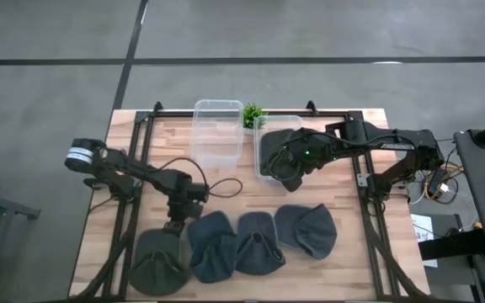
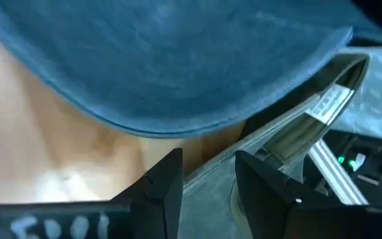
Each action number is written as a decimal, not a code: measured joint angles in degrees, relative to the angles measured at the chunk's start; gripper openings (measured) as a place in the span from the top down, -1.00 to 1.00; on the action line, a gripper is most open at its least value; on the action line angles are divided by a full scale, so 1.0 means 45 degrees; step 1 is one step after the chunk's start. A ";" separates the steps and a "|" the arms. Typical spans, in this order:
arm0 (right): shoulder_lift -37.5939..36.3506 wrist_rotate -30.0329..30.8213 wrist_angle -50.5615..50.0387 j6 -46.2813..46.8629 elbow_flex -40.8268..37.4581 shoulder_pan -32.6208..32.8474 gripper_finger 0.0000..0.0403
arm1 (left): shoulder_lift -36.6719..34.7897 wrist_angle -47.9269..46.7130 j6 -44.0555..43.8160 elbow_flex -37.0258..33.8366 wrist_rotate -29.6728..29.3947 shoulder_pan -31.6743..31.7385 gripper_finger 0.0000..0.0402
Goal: Pick & Place hat
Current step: Put the black cap into the right transparent bin
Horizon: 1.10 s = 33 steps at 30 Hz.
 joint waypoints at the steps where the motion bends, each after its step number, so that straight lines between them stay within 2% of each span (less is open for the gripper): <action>1: 0.0000 0.0001 0.0004 -0.0005 0.0000 0.0000 0.56 | 0.0016 -0.0105 0.0001 0.0010 0.0093 -0.0082 0.35; 10: 0.0000 0.0011 0.0043 -0.0057 0.0000 0.0000 0.62 | -0.0397 -0.0264 0.0692 0.0058 0.0131 -0.0451 0.35; 17: 0.0005 0.0017 0.0047 -0.0093 0.0000 0.0000 0.63 | -0.0250 -0.0147 -0.1338 0.0043 0.0470 -0.0502 0.35; 27: 0.0039 0.0025 0.0057 -0.0117 0.0000 0.0005 0.63 | -0.0329 -0.0375 -0.0751 0.0957 -0.1406 -0.0951 0.35; 30: 0.0039 0.0030 0.0057 -0.0117 0.0000 0.0005 0.65 | -0.0412 -0.0407 0.0037 0.1300 -0.1991 -0.1288 0.35; 33: 0.0039 0.0030 0.0053 -0.0116 0.0000 0.0011 0.66 | -0.0417 -0.0462 -0.0170 0.1546 -0.2074 -0.1496 0.35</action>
